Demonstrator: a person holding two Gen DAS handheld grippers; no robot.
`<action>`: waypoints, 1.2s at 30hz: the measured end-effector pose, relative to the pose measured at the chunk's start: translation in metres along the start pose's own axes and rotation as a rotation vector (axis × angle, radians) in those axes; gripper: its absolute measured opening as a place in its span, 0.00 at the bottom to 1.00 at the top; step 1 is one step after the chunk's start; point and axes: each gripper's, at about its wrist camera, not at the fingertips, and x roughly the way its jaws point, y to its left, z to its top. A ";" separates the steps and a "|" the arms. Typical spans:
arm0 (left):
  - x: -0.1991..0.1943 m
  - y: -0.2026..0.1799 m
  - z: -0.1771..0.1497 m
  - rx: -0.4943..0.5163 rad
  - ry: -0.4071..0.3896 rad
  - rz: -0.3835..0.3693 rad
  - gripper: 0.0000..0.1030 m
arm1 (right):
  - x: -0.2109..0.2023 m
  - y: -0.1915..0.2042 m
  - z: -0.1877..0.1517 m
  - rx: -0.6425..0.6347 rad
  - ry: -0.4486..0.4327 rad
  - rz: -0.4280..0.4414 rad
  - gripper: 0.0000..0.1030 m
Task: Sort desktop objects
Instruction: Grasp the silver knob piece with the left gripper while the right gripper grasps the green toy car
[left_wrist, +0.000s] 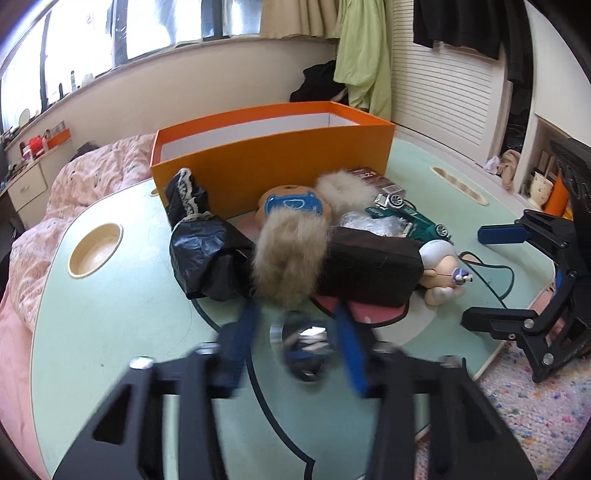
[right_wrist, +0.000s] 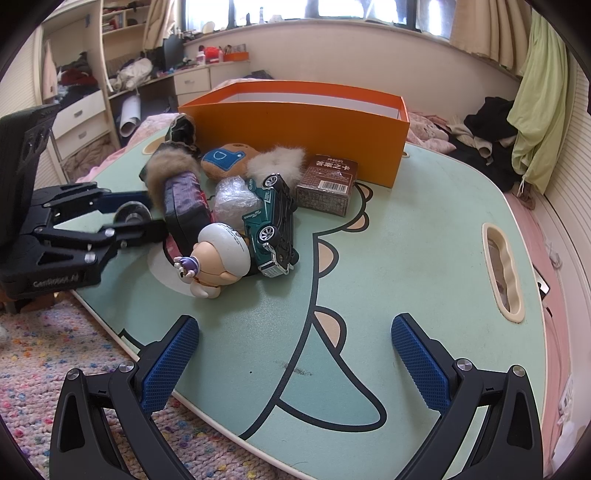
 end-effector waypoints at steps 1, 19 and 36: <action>0.000 0.000 0.000 0.004 -0.002 -0.004 0.30 | -0.001 0.000 -0.001 0.001 0.000 0.000 1.00; -0.012 0.000 0.000 0.008 -0.090 -0.013 0.30 | 0.003 0.008 0.066 0.124 -0.071 0.049 0.40; -0.018 -0.005 0.002 0.021 -0.116 -0.012 0.30 | -0.006 -0.043 0.043 0.354 -0.150 0.121 0.22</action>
